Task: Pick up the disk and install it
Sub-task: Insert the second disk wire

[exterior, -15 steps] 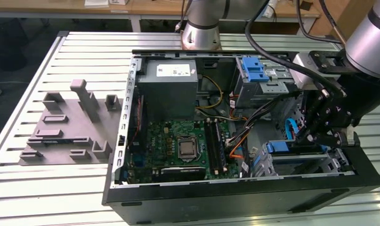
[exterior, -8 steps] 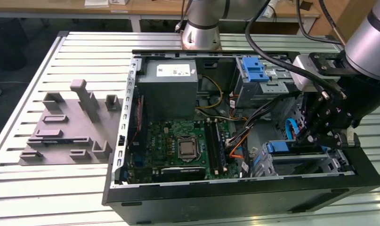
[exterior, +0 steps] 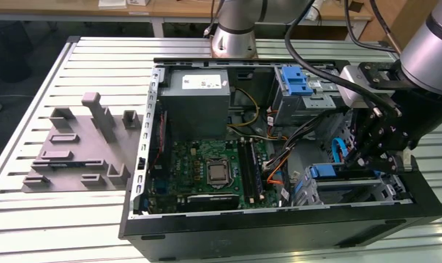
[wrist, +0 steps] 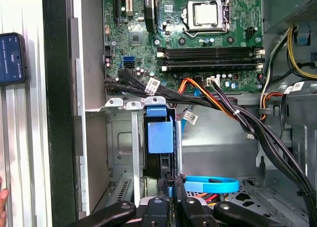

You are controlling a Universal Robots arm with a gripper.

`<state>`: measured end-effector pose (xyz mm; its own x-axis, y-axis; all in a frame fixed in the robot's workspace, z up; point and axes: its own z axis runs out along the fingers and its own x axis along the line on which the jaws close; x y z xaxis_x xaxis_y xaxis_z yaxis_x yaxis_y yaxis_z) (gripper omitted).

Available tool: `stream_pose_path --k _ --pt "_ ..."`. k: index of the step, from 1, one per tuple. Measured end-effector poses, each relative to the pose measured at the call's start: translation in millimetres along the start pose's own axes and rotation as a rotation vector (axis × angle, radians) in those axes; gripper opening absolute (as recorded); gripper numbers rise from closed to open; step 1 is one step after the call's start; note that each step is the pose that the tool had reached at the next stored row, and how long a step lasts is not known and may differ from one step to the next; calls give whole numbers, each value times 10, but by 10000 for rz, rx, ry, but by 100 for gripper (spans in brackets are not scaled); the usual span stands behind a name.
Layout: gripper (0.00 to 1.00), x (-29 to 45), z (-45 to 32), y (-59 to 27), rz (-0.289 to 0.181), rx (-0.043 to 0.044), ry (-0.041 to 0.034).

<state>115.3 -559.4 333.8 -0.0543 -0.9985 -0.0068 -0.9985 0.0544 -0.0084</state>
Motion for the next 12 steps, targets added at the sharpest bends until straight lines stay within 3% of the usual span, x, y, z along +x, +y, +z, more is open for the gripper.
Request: stream_pose_path --k 12 --pt "16 2 26 0 0 11 0"
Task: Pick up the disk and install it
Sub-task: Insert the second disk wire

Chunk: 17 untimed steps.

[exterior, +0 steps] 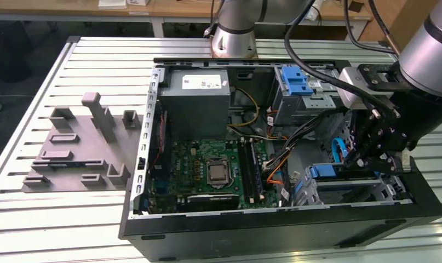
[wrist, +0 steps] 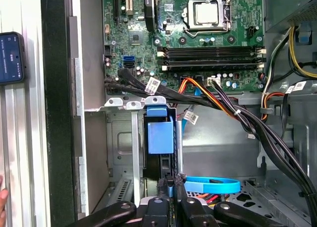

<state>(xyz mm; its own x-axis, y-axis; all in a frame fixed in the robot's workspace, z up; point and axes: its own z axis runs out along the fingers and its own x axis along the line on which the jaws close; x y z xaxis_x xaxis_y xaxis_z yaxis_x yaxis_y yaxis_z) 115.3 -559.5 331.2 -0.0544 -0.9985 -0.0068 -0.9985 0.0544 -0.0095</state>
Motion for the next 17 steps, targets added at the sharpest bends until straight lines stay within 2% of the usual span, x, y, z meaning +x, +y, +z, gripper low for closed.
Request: stream_pose_path --k 5,7,9,12,13,14,17 --pt "17 0 1 0 1 0 -3" --pt "29 0 4 0 1 0 -8" --pt "29 0 1 0 1 0 -5" --pt "46 0 -5 0 1 0 -2" --pt "46 0 -15 0 1 0 -2" --pt "53 -1 -26 0 1 0 -5" --pt "53 -1 -88 0 1 -7 -5"
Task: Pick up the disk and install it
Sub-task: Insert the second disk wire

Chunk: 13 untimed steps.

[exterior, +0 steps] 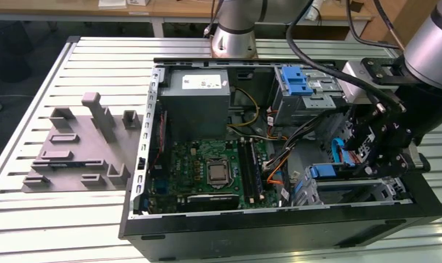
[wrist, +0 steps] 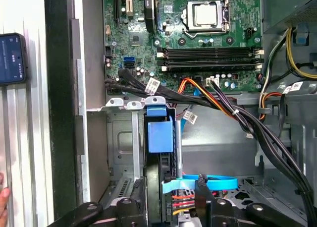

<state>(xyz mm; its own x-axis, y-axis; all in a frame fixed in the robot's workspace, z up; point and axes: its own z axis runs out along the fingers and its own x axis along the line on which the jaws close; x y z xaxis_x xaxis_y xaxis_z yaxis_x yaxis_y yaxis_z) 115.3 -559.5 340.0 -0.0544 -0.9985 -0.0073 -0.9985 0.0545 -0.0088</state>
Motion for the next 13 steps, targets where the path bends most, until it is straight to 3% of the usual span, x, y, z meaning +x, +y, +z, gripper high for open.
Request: stream_pose_path --k 5,9,10,12,13 --pt "51 0 -72 -1 1 -20 -1" --pt "33 -1 -72 -1 0 -21 0" --pt "33 -1 -73 -1 0 -21 0" --pt "21 -1 -73 -1 0 -21 2" --pt "21 -1 -73 -1 0 -21 2"
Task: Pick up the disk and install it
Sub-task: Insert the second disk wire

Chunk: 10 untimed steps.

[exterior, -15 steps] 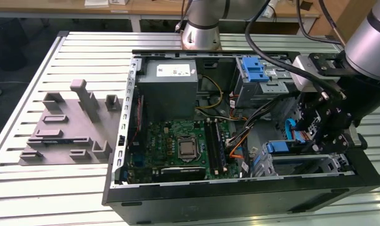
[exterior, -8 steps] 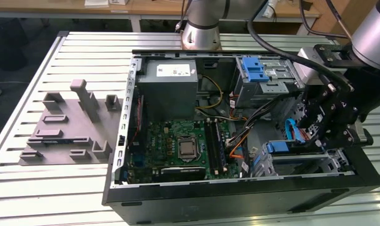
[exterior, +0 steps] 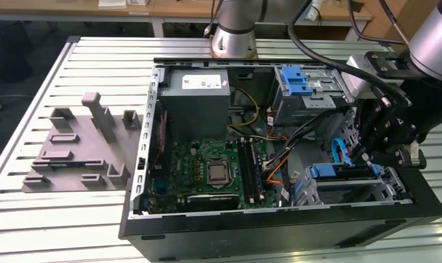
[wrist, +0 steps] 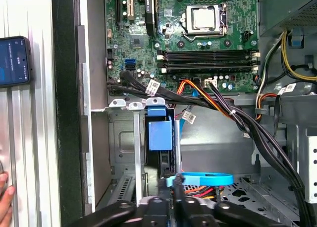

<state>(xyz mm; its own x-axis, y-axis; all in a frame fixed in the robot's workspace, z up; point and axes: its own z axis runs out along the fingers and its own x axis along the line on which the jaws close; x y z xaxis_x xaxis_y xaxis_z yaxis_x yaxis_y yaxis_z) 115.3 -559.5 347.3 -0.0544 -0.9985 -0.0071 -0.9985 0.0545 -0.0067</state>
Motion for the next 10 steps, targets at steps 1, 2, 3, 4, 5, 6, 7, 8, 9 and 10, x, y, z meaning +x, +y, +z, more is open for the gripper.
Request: stream_pose_path --k 1,2,3,4,5,6,7,8,9,10 --pt "21 0 0 0 0 0 0" --pt "15 0 0 0 1 0 0" --pt "15 0 1 0 0 0 0" --pt "15 0 1 0 0 0 0" --pt "15 0 1 0 0 0 -1" --pt "15 0 1 0 0 0 -1" --pt "15 0 1 0 0 0 -1" --pt "15 0 1 0 0 0 -1" --pt "15 0 1 0 0 0 -1" --pt "15 0 1 0 0 0 0"
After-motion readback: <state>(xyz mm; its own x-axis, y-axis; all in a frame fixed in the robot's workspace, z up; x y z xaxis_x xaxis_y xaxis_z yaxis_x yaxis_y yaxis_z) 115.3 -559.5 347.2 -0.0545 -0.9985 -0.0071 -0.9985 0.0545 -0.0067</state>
